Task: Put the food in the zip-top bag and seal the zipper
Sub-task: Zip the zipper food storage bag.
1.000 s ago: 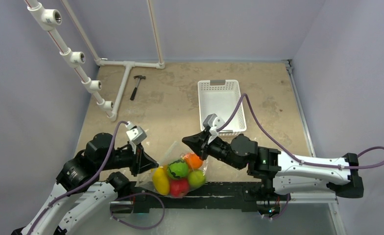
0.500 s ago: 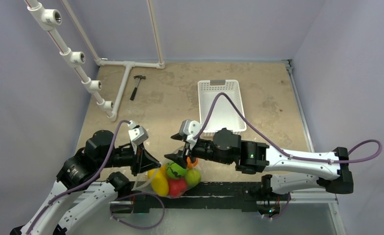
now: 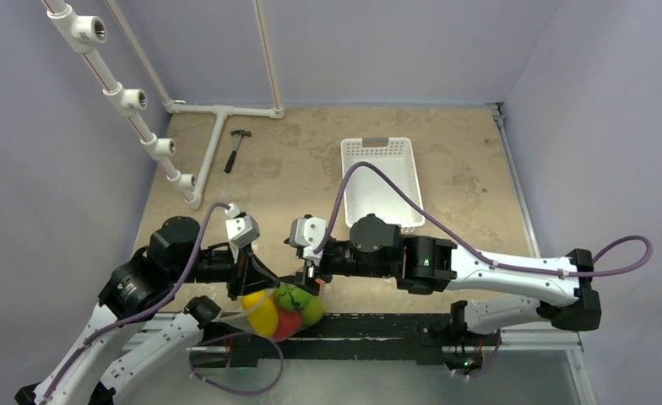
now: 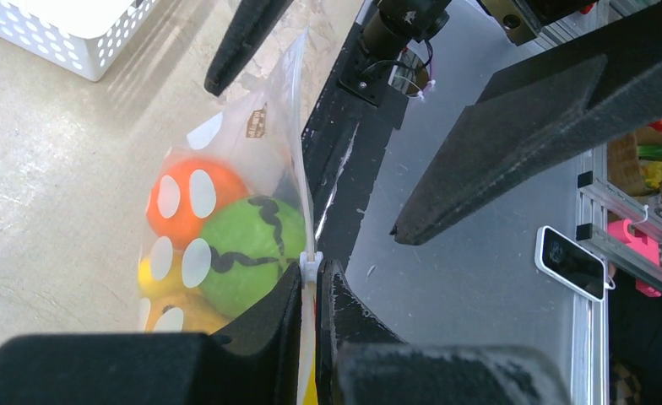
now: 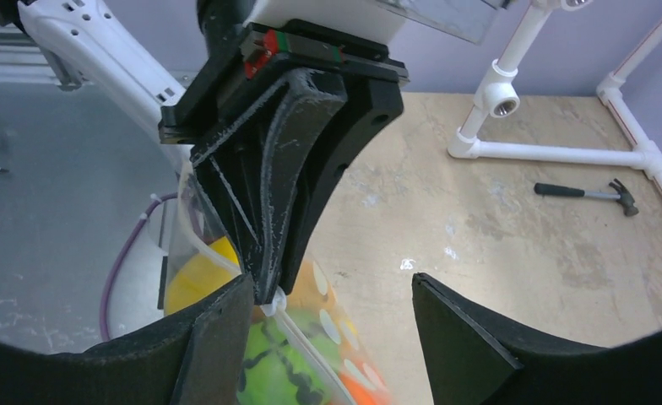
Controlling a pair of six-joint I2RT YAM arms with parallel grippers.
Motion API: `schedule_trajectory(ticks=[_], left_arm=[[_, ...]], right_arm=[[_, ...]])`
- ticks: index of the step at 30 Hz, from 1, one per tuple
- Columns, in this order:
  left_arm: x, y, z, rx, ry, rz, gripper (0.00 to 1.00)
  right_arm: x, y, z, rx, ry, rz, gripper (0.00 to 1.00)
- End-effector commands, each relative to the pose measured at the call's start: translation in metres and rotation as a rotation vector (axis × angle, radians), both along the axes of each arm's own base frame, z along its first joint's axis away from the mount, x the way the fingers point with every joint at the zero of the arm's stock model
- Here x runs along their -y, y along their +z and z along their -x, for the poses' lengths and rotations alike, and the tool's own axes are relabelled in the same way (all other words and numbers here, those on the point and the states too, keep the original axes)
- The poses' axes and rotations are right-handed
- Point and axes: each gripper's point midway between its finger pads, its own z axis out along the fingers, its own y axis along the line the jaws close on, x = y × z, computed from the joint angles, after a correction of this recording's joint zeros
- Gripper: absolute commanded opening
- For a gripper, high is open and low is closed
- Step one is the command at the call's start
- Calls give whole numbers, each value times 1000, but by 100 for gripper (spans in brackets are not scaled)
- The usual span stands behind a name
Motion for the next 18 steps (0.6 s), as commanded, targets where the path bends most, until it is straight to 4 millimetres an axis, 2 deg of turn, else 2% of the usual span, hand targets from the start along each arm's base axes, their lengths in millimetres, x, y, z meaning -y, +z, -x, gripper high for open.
schedule_trajectory(ticks=[1, 4, 7, 12, 18], left_arm=[[9, 32, -1, 91, -53, 77, 0], [10, 31, -1, 86, -59, 74, 0], [10, 31, 0, 84, -64, 74, 0], [11, 32, 1, 83, -72, 77, 0], [11, 33, 3, 83, -83, 83, 0]], right_arm=[[2, 20, 6, 58, 62, 3, 72], [4, 22, 13, 70, 109, 13, 72], [3, 16, 16, 74, 132, 45, 72], [2, -3, 15, 84, 145, 115, 72], [2, -30, 8, 67, 123, 192, 67]])
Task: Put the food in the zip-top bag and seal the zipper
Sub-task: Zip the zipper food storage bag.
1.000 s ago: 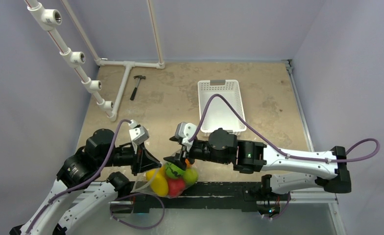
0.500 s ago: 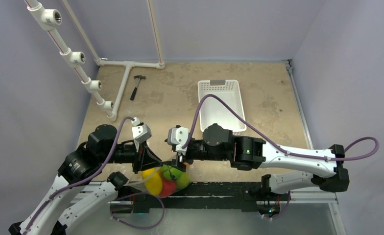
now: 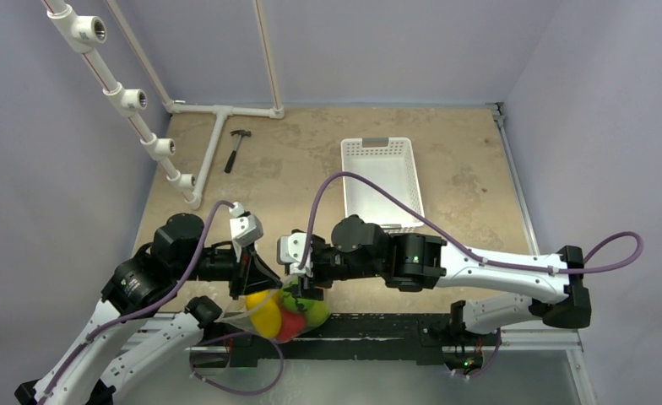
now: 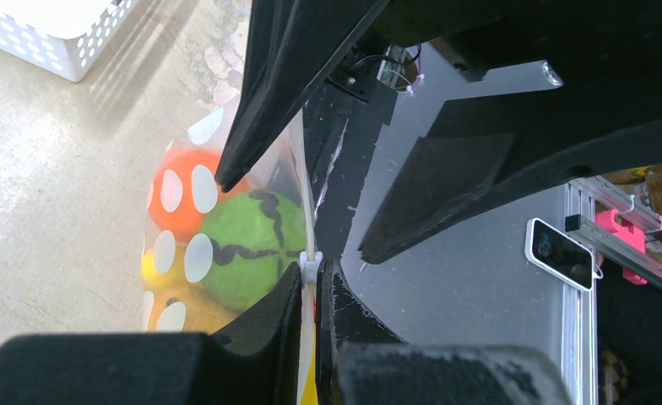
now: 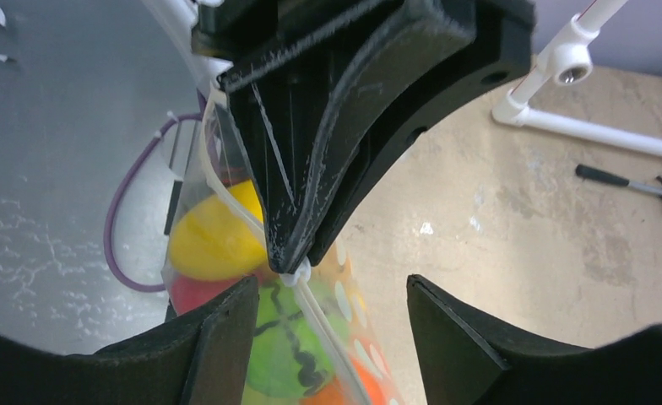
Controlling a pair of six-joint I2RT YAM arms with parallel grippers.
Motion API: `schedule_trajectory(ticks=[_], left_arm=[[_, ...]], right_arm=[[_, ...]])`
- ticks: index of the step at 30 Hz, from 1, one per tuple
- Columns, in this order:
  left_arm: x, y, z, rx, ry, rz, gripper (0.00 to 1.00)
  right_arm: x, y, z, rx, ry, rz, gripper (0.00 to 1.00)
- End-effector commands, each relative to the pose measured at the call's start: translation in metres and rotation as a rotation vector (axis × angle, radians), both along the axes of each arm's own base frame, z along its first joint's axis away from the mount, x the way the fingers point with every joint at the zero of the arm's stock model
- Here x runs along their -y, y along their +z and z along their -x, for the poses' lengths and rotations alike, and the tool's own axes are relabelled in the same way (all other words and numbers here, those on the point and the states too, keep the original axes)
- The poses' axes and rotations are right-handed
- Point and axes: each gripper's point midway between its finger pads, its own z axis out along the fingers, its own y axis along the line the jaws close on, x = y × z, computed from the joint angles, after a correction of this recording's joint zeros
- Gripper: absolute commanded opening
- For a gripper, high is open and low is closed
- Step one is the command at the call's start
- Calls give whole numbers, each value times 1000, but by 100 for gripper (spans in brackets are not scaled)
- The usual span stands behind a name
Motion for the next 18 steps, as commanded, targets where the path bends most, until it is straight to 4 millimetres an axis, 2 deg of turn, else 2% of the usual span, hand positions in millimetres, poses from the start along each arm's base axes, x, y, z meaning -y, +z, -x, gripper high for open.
schedule_trajectory(ticks=[1, 7, 11, 15, 18], left_arm=[[6, 31, 3, 95, -53, 88, 0], [6, 30, 3, 93, -54, 90, 0], [5, 31, 4, 99, -51, 92, 0], [5, 31, 3, 101, -45, 90, 0], [3, 31, 3, 103, -38, 87, 0]], right_arm=[[3, -4, -5, 11, -6, 24, 66], [5, -18, -7, -18, -11, 57, 57], [6, -25, -6, -33, -12, 70, 47], [6, -27, -6, -37, -14, 79, 44], [5, -28, -5, -42, -10, 82, 31]])
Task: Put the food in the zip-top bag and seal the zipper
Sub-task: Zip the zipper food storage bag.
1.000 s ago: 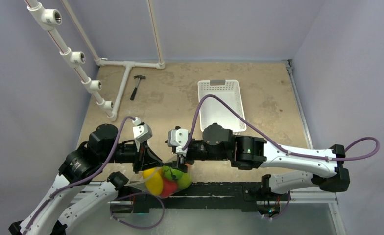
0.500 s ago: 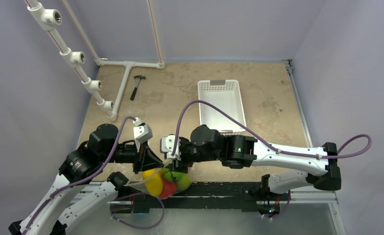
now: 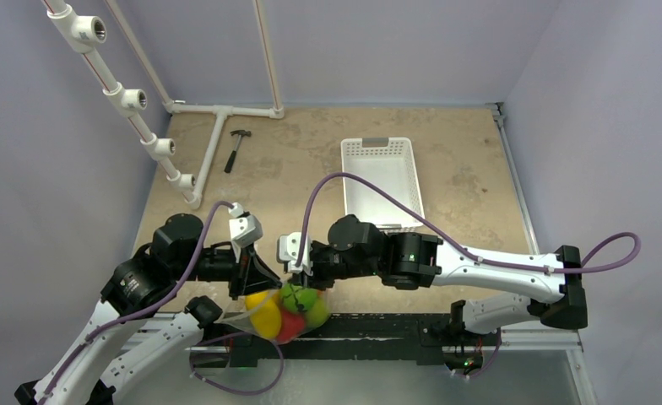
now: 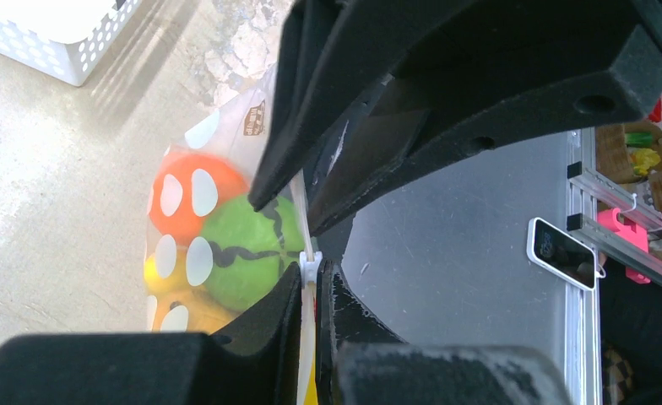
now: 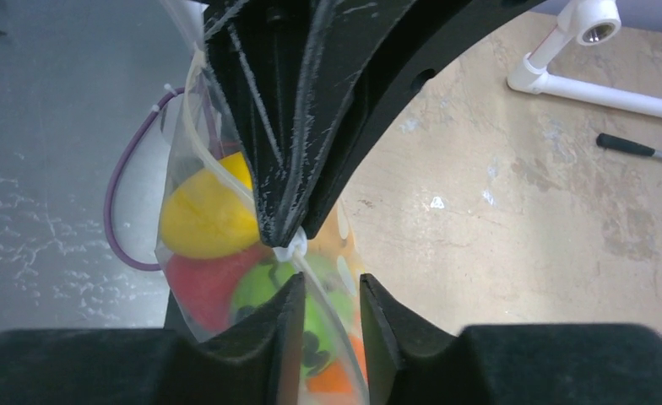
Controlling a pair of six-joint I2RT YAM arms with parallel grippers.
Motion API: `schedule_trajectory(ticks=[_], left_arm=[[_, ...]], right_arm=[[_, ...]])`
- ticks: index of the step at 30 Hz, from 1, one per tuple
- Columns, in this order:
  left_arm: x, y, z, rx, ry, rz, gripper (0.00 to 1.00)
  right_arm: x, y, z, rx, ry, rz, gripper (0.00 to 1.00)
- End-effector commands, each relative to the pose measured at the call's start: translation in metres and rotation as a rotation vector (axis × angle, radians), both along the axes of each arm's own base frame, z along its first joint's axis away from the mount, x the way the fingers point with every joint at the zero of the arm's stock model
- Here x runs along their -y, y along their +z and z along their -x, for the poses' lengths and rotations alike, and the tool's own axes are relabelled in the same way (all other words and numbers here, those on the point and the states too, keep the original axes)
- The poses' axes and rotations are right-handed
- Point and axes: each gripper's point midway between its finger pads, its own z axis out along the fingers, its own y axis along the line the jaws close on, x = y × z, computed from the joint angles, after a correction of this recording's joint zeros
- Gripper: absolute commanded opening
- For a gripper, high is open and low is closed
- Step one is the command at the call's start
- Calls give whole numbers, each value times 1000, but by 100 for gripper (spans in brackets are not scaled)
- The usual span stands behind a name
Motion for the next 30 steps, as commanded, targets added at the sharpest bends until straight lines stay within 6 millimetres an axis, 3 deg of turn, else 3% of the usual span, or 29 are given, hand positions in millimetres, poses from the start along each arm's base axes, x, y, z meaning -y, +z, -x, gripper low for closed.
schedule_trajectory(ticks=[1, 8, 16, 30], left_arm=[[3, 30, 1, 103, -29, 81, 0], [1, 32, 0, 111, -16, 78, 0], [-5, 36, -2, 130, 22, 64, 0], [-11, 44, -4, 151, 56, 52, 0]], right_arm=[[-1, -5, 2, -18, 12, 11, 26], [0, -8, 2, -31, 3, 22, 0], [5, 17, -17, -16, -129, -64, 0], [31, 60, -59, -4, -421, -232, 0]])
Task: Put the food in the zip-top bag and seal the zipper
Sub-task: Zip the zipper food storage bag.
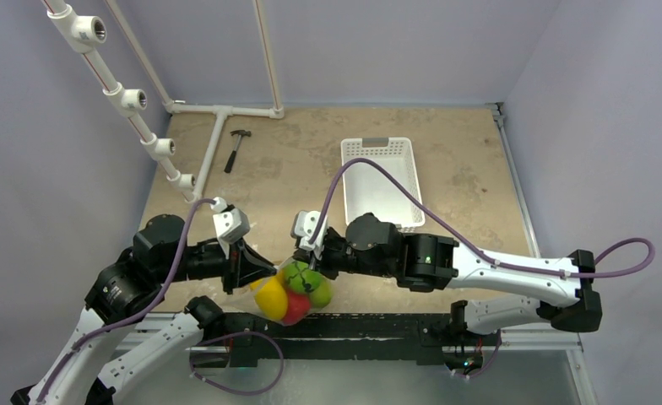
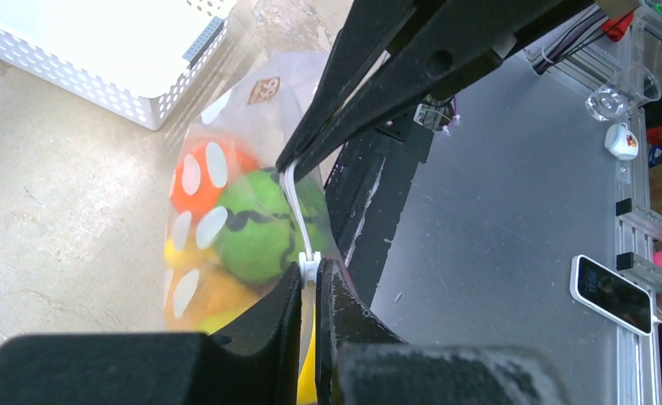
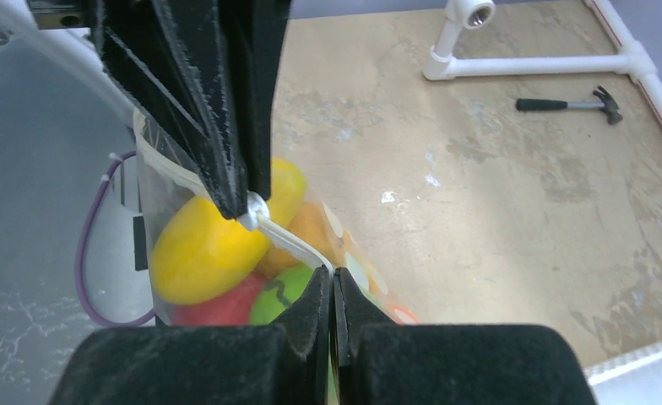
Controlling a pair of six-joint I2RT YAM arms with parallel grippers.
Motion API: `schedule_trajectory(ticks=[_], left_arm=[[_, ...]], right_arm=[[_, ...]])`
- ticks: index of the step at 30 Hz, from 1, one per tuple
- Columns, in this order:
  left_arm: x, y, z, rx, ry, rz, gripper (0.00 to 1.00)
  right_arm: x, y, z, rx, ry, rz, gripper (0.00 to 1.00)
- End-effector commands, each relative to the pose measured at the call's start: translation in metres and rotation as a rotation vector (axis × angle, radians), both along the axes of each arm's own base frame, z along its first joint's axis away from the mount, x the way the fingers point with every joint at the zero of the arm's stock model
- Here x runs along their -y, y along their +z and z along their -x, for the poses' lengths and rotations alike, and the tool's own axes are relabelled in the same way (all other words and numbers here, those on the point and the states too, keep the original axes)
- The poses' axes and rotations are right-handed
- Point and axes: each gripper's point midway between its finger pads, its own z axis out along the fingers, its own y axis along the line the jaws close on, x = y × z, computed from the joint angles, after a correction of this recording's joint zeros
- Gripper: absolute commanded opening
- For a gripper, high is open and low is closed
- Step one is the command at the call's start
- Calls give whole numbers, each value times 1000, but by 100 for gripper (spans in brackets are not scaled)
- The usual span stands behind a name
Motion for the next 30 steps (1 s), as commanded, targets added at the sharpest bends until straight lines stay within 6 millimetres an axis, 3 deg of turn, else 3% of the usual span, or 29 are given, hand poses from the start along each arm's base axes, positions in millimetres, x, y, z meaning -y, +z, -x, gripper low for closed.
schedule_trajectory(ticks=[1, 12, 30], left_arm=[[-2, 16, 10, 29, -35, 28, 0], [-4, 16, 2, 29, 0, -4, 0], [-7, 16, -2, 14, 34, -22, 0]], right_arm=[[20, 34, -37, 42, -217, -120, 0], [51, 50, -68, 23, -466, -205, 0], [104, 70, -95, -5, -767, -341, 0]])
